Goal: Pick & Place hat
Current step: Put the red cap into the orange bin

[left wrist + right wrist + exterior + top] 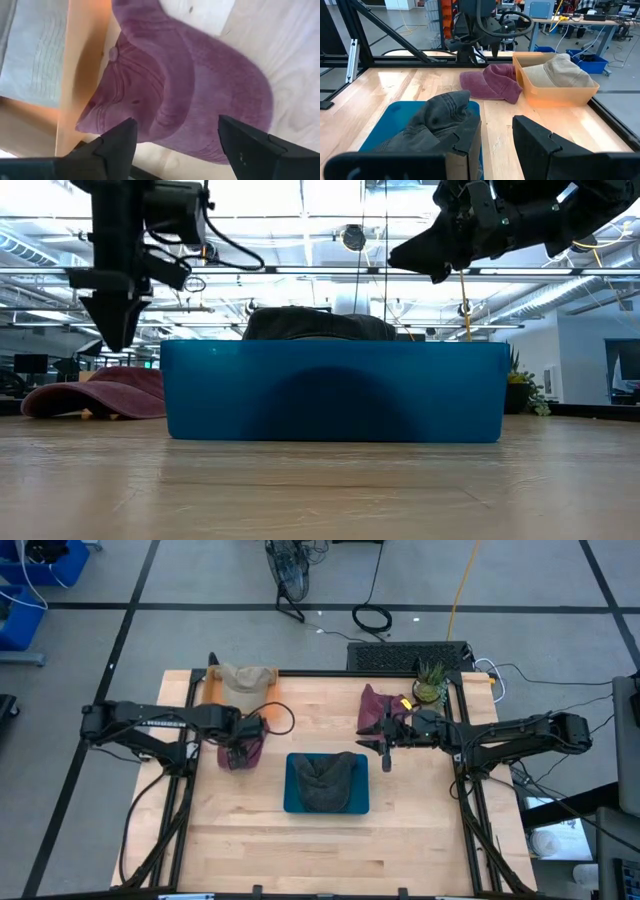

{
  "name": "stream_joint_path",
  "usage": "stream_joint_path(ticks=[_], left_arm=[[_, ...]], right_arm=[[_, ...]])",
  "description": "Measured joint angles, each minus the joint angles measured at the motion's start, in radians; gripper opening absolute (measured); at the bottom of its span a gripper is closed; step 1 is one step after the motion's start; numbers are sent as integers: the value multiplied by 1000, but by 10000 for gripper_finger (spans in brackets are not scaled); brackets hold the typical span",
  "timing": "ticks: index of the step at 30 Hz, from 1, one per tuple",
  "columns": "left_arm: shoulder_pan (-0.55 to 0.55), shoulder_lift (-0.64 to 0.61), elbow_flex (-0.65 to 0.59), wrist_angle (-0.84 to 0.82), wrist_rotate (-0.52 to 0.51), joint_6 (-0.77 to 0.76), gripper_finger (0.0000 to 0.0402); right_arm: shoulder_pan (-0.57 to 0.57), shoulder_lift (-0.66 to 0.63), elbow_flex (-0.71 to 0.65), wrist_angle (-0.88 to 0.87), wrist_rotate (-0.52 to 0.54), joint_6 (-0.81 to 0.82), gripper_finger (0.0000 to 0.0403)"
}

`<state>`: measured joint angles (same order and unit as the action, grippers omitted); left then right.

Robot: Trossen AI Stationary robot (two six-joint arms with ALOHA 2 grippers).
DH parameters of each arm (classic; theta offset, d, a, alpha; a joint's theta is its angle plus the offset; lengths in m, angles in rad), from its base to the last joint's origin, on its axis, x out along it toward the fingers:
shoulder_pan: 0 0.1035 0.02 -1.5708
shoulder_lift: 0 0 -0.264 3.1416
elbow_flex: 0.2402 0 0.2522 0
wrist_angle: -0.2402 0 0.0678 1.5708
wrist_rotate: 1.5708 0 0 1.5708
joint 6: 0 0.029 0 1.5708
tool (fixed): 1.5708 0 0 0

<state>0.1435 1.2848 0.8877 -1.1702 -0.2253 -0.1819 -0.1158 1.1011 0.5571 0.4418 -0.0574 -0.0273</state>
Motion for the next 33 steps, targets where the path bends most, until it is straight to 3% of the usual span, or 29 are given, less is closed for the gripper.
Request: stream_joint_path(ticks=[4, 15, 18, 21, 33], left_arm=[[47, 6, -43, 15, 16, 40, 269], [134, 12, -83, 77, 81, 68, 170], [148, 18, -84, 81, 139, 55, 152], [162, 23, -84, 91, 178, 45, 146], [212, 25, -93, 102, 166, 47, 144]], right_arm=[[0, 0, 0, -2, 0, 1, 100], [0, 0, 0, -10, 0, 0, 100], [0, 0, 0, -15, 0, 0, 100], [0, 0, 0, -17, 0, 0, 100], [0, 0, 0, -13, 0, -10, 100]])
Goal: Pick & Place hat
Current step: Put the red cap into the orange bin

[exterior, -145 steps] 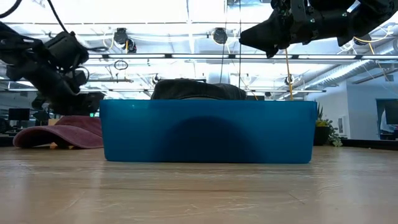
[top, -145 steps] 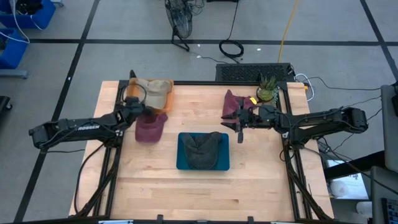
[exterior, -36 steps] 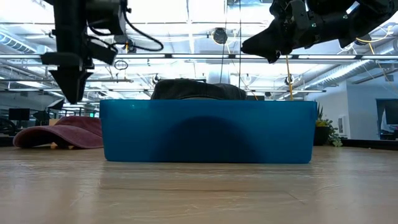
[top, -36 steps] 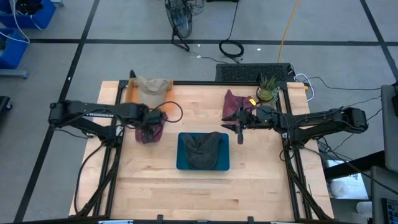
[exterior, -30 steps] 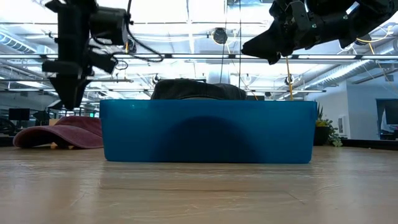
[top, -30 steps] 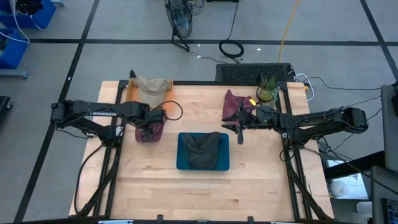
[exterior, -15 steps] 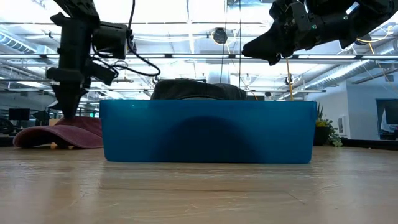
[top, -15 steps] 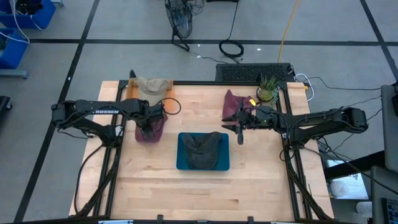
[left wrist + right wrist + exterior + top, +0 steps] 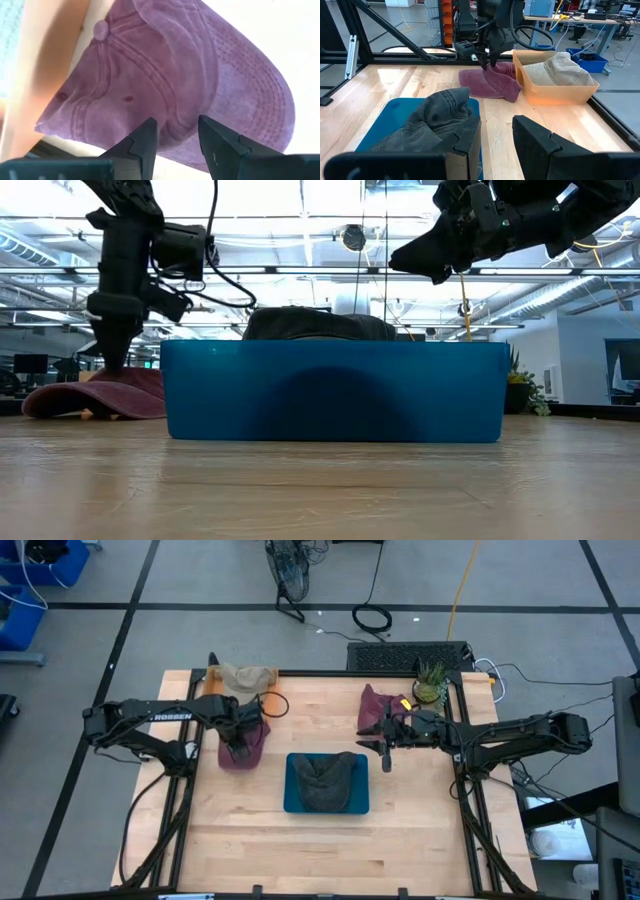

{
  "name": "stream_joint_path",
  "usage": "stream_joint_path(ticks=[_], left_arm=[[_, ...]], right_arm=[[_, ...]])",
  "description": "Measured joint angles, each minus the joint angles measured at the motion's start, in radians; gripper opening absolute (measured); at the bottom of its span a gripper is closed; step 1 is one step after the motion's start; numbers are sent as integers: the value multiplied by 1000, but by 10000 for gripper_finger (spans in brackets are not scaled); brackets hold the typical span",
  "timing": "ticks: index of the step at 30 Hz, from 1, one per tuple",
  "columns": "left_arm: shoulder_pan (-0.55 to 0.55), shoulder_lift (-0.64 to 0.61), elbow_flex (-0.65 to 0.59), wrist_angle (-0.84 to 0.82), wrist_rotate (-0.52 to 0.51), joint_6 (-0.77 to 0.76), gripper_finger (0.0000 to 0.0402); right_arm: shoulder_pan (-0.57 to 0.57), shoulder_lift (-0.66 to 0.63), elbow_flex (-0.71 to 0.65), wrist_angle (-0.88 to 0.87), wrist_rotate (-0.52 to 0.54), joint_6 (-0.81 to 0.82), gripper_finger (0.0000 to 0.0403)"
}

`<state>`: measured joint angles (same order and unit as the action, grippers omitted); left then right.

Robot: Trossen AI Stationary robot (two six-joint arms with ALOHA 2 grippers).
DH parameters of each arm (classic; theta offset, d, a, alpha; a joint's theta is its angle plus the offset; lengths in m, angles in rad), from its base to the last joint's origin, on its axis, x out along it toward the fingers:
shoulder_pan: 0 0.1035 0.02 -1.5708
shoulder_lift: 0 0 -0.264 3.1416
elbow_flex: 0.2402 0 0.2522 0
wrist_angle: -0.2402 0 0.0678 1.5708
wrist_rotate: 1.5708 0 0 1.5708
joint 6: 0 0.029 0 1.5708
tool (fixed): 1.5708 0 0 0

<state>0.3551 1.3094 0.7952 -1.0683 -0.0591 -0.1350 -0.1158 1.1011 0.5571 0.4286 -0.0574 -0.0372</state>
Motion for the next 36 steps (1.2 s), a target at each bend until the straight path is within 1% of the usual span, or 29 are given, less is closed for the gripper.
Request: stream_joint_path(ticks=[5, 13, 17, 20, 24, 26, 27, 33, 36], left_arm=[[4, 14, 0, 0, -10, -2, 130], [-26, 33, 0, 9, -14, 0, 129], [-44, 84, 1, 8, -19, -1, 126], [-57, 126, 4, 8, -20, -1, 107], [-78, 144, 6, 1, -22, 2, 52], [-86, 144, 24, -32, -21, 1, 20], [-88, 139, 37, -56, -18, 0, 13], [-119, 86, 161, -193, -41, -4, 20], [-144, 63, 241, -267, -58, 12, 9]], right_arm=[[0, 0, 0, 0, 0, -1, 100], [0, 0, 0, 5, 0, -8, 100], [0, -2, 0, 5, 0, -9, 100], [0, -12, 0, -9, 0, -9, 100], [0, -35, 0, -32, 0, -9, 100], [0, -52, 0, -45, 0, -10, 100], [0, -60, 0, -51, 0, -11, 100], [0, -108, 1, -95, 2, -13, 100], [0, -127, 1, -123, 3, -13, 100]])
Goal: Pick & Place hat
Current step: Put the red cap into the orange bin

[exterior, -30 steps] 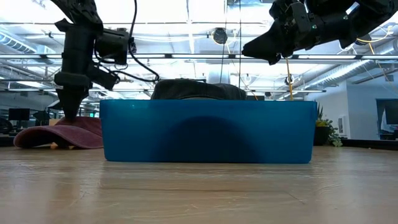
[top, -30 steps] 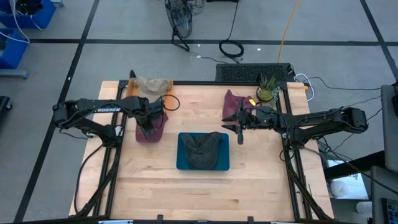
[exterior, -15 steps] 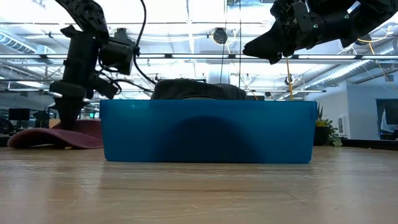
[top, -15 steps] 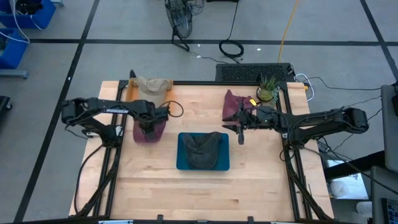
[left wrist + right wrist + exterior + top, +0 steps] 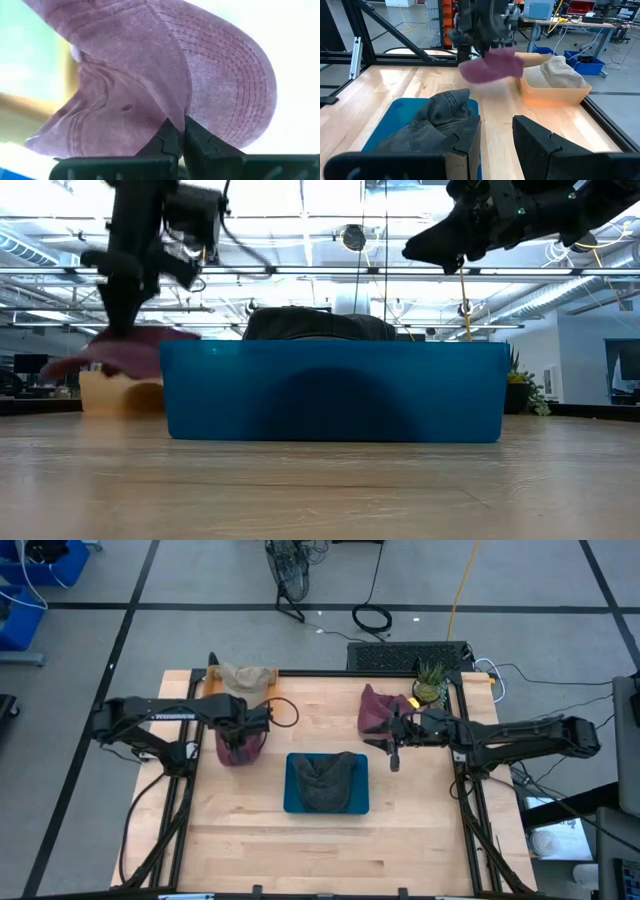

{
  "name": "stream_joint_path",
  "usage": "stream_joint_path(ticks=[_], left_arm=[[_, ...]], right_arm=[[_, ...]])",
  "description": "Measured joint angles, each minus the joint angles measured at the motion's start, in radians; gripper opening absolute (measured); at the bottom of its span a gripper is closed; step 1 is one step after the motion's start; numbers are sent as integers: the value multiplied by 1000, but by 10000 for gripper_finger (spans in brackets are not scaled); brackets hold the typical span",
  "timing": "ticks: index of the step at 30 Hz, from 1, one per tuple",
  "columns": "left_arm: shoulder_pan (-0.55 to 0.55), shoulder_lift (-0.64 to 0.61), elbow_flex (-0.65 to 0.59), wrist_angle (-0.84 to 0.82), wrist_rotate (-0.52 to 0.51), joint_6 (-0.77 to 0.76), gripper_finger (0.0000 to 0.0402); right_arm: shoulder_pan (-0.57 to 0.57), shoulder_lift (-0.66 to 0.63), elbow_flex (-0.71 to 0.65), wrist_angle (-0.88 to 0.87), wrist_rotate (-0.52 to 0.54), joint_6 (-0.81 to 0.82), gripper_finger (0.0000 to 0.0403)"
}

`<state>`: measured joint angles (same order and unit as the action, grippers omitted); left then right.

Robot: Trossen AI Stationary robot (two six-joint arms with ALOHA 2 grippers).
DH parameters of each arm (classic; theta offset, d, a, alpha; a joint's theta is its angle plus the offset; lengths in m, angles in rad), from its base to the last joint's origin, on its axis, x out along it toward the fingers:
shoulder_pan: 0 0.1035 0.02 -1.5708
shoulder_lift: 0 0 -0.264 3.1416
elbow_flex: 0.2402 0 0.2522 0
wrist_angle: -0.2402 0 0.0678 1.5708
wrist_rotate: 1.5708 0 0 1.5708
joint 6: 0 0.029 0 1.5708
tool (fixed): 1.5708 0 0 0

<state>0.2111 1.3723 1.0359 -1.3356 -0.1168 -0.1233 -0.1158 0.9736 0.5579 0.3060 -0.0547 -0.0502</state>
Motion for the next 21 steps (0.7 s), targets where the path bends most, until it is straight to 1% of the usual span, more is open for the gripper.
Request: stream_joint_path(ticks=[2, 5, 8, 10, 11, 16, 19, 21], left_arm=[[-12, -13, 54, -45, -52, 13, 9], [-23, -20, 129, -85, -209, 41, 18], [-13, -19, 179, -74, -376, 101, 16], [7, -20, 195, -40, -449, 172, 8], [20, -20, 195, -17, -466, 207, 7], [122, -18, 195, 57, -470, 355, 19], [177, -16, 195, 100, -472, 420, 11], [211, -16, 195, 137, -471, 438, 7]], right_arm=[[0, -11, 0, -12, 0, 0, 100], [0, -20, 0, -19, 0, 0, 100], [0, -22, 0, -21, 0, 5, 100], [0, -22, 0, -21, 0, 13, 100], [0, -22, 0, -21, 0, 18, 100], [0, -22, 0, -28, -1, 43, 100], [0, -22, 0, -42, -2, 46, 100], [0, -22, 0, -50, -2, 46, 100]])
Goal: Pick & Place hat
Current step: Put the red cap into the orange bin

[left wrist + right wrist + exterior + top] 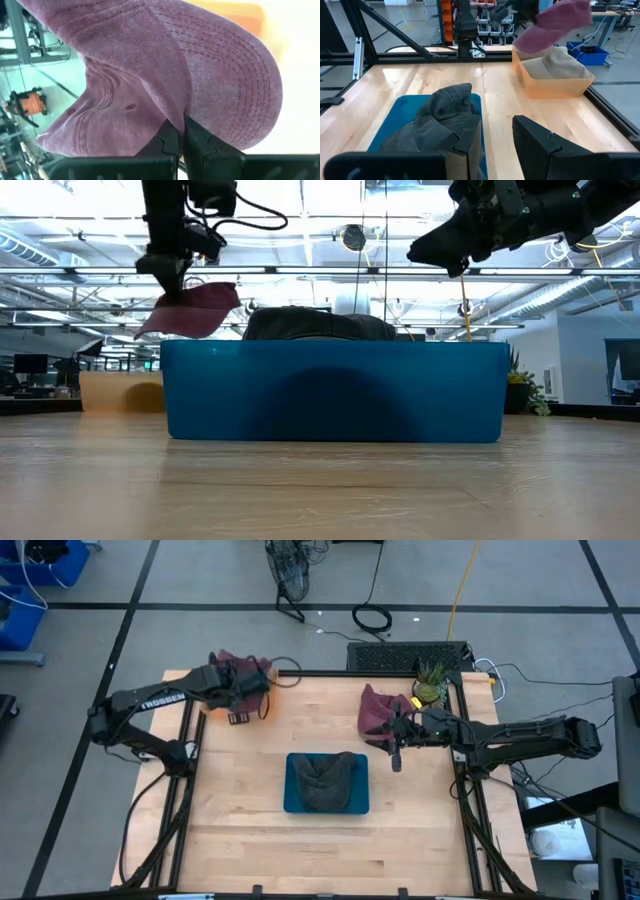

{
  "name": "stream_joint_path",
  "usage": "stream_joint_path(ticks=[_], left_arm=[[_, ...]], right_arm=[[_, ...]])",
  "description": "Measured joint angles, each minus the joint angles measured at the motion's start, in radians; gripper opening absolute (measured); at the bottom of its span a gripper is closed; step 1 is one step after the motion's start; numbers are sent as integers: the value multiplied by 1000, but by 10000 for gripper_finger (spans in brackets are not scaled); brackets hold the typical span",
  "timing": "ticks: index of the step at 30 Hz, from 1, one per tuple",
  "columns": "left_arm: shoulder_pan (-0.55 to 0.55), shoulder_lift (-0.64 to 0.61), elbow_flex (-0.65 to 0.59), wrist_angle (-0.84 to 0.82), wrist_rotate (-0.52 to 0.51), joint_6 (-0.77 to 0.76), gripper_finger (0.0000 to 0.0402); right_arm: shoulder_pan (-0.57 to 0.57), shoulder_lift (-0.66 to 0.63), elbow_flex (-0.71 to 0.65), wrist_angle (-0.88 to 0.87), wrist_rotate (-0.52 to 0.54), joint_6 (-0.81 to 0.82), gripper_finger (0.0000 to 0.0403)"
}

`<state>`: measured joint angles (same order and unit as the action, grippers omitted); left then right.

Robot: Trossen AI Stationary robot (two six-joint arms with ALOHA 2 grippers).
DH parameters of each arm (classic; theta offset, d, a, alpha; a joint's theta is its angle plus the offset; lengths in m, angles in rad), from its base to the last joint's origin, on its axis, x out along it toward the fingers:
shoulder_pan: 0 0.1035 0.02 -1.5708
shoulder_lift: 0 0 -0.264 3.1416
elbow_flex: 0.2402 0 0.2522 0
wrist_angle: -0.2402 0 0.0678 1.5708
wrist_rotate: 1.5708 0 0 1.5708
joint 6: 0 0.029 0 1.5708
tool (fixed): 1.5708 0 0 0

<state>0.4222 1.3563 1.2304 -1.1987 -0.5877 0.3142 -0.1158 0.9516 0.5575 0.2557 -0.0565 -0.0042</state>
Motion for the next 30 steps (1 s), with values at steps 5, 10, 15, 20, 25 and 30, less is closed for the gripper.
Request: stream_joint_path(ticks=[5, 10, 15, 20, 25, 30], left_arm=[[83, 0, -1, 61, 53, 53, 21], [146, 0, -56, 109, 162, 120, 7], [186, 0, -153, 189, 142, 182, 25], [222, 0, -251, 333, 131, 215, 20], [247, 0, -309, 411, 131, 225, 12], [252, 0, -319, 425, 65, 227, 59]], right_arm=[[0, 0, 0, -11, 0, 0, 100], [0, 0, 0, -30, -1, -6, 100], [0, 0, 0, -30, 0, -9, 100], [0, 0, 0, -30, 1, -11, 100], [0, 0, 0, -30, 2, -12, 100], [0, 0, 0, -29, 2, -20, 100]])
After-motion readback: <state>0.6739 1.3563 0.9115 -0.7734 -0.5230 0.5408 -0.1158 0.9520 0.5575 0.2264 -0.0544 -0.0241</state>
